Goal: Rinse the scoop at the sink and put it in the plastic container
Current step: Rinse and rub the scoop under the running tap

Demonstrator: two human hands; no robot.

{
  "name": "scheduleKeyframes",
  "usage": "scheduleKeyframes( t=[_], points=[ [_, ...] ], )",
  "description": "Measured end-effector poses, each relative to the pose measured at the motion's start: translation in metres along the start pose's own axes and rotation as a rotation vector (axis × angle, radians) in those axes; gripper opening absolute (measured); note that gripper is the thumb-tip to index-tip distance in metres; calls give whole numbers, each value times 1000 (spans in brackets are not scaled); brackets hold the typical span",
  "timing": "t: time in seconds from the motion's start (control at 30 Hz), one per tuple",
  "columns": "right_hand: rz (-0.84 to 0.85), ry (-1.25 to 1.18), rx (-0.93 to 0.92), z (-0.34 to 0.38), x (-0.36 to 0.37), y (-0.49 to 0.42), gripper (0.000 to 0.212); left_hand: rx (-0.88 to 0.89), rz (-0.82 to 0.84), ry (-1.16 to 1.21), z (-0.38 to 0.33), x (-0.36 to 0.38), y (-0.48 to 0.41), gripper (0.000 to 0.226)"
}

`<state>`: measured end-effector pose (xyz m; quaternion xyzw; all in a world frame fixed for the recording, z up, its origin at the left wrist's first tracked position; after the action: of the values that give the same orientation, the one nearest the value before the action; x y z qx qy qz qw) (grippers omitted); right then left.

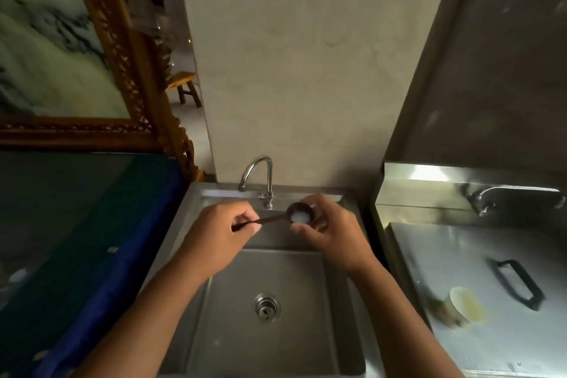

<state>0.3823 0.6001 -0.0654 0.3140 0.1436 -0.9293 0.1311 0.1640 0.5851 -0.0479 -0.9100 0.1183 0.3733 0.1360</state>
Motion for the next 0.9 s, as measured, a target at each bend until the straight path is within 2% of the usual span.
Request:
scheduleKeyframes(
  t=[0.3,0.53,0.7,0.9],
  points=[
    [0,14,19,-4,18,-32,35,-4,25,-33,27,-15,-19,10],
    [6,39,49,-8,62,-89,38,-35,170,-81,89,-31,-55,13],
    [41,50,84,-18,100,-132,42,-37,195,-21,132,-33,-94,8],
    [75,-1,166,-57,137,-164,42,-64,222,29,190,-8,-122,12]
  ],
)
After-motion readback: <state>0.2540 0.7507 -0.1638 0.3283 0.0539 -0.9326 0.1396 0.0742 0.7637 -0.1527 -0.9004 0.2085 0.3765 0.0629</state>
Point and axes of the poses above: each hand's wrist, its own y-axis away from the middle knuckle, its own x-axis out of the palm, z = x × y, the point moved 5 cm from there along -y, towards the middle knuckle, and after that the axes turned 12 degrees about z, right-handed, at the moved point
